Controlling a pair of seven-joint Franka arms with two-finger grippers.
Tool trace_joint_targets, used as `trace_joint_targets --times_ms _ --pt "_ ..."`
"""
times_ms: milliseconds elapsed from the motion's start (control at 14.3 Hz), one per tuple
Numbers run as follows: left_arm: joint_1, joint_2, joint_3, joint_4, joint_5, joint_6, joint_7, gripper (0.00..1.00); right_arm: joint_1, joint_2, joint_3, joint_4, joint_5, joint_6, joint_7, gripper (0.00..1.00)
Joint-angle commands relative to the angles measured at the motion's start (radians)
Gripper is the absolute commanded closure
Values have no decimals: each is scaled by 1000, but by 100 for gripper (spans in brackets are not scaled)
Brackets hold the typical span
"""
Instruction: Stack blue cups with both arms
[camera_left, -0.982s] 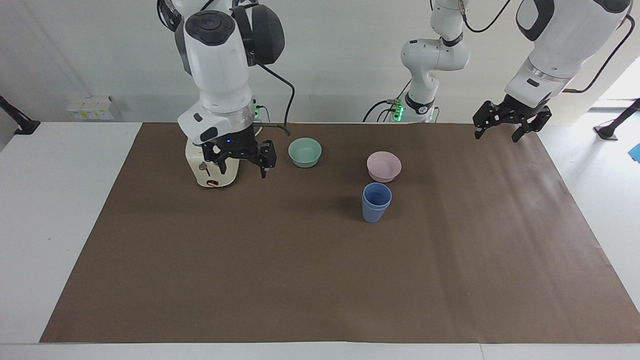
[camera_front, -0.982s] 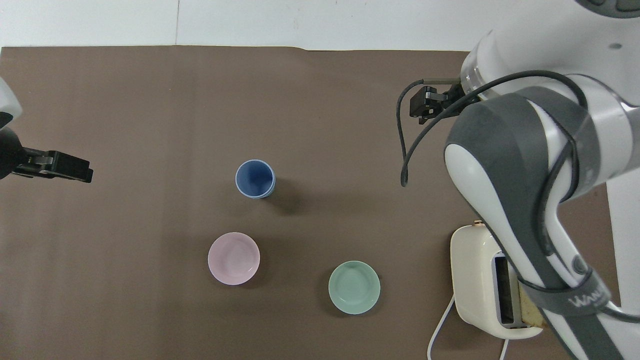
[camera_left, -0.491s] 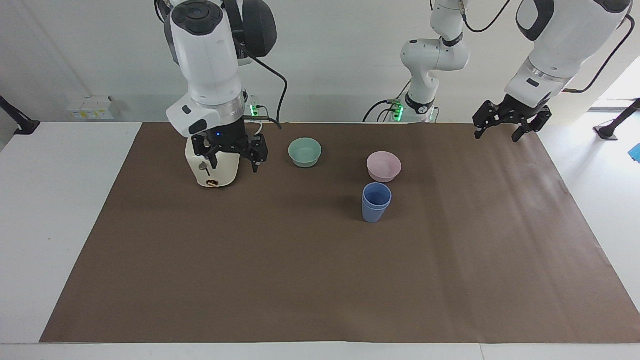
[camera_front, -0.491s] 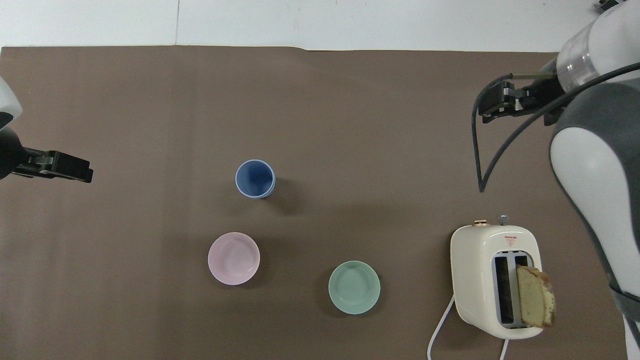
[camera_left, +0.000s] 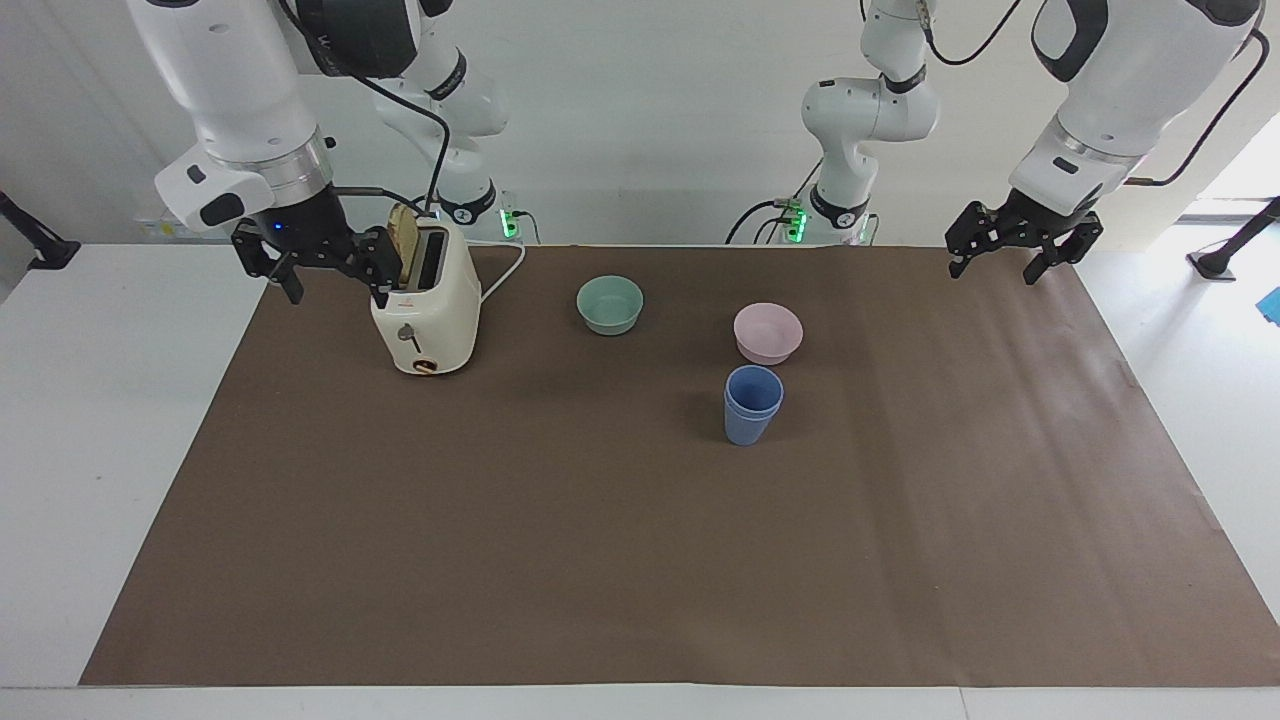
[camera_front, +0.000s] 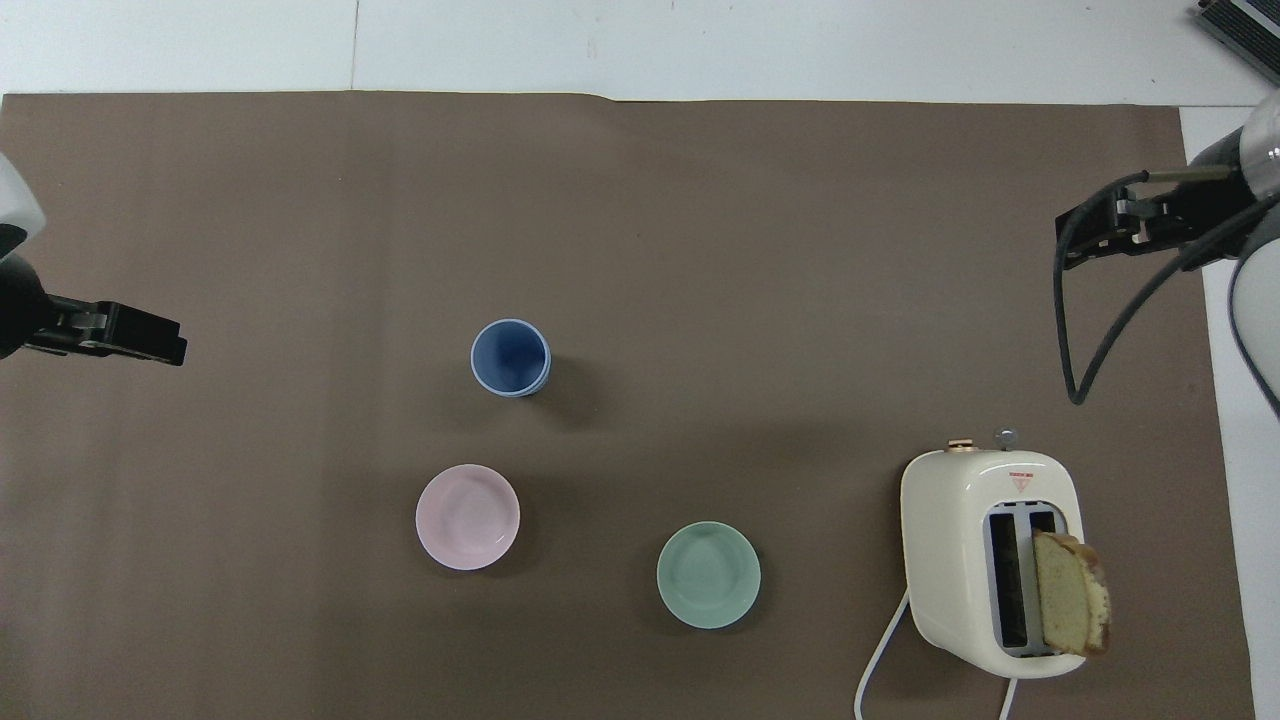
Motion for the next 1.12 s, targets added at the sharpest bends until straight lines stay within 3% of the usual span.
trace_joint_targets --times_ms 0,1052 --pt "0 -4 0 13 -7 -16 8 0 -17 -55 9 -79 38 9 61 0" --pt "9 -2 0 14 -6 -14 11 0 -16 -52 10 -79 50 62 55 0"
